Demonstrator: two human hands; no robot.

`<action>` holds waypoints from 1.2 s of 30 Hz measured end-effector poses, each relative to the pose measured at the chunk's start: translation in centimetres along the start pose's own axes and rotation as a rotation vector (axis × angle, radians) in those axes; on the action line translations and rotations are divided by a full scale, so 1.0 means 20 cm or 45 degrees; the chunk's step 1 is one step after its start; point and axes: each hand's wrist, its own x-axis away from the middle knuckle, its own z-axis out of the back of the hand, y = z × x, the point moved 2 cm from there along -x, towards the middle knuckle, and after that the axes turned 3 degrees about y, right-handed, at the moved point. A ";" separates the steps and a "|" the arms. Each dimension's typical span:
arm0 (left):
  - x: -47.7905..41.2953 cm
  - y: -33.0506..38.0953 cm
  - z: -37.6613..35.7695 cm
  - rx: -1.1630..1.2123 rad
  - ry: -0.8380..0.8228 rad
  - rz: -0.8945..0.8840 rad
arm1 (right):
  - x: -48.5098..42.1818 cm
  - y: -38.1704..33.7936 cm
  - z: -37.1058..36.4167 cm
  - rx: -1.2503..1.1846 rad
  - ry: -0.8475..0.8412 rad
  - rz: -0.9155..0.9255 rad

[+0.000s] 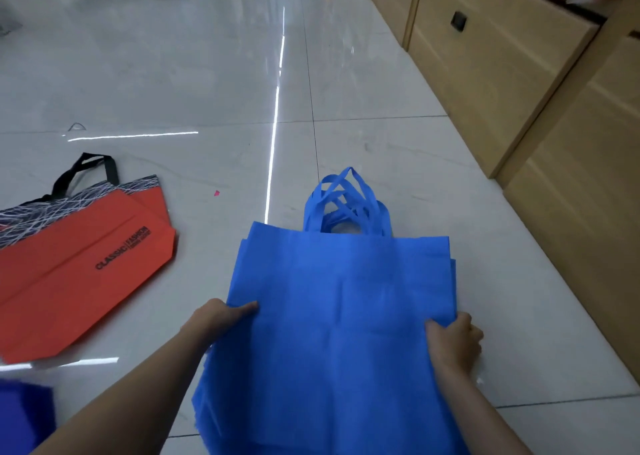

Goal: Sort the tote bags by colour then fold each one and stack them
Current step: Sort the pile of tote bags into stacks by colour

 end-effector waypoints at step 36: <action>-0.21 -0.14 -0.07 0.518 0.198 -0.147 | -0.12 -0.13 -0.19 -0.358 -0.361 0.030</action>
